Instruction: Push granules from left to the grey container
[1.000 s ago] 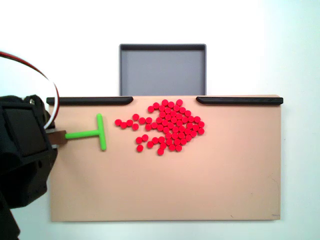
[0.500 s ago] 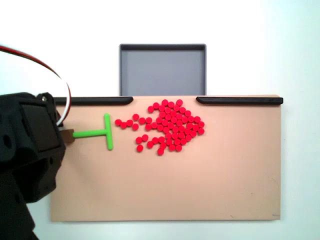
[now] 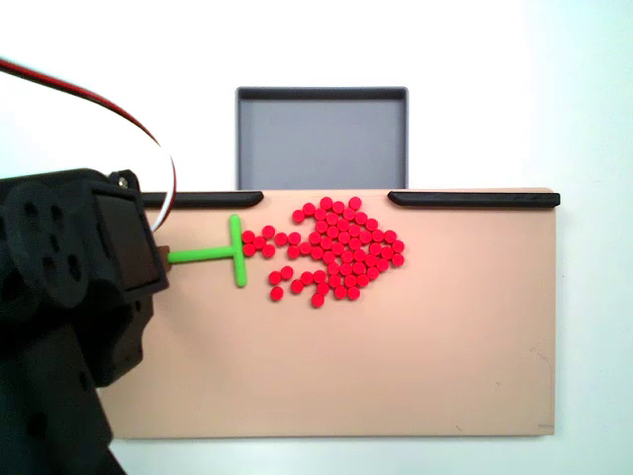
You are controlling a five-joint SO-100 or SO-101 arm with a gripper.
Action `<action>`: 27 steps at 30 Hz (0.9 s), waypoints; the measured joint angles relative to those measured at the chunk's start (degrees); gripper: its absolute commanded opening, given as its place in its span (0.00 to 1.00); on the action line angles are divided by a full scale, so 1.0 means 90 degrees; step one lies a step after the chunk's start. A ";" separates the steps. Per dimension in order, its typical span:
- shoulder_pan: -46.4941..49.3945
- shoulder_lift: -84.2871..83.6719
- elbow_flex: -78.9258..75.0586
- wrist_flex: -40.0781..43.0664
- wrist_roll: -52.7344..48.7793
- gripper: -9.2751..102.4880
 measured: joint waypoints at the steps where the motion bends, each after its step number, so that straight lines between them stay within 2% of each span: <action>1: 0.0010 0.0000 0.0000 0.0010 -0.0049 0.08; 27: 0.0283 -0.0049 -0.0010 0.0068 -0.0459 0.08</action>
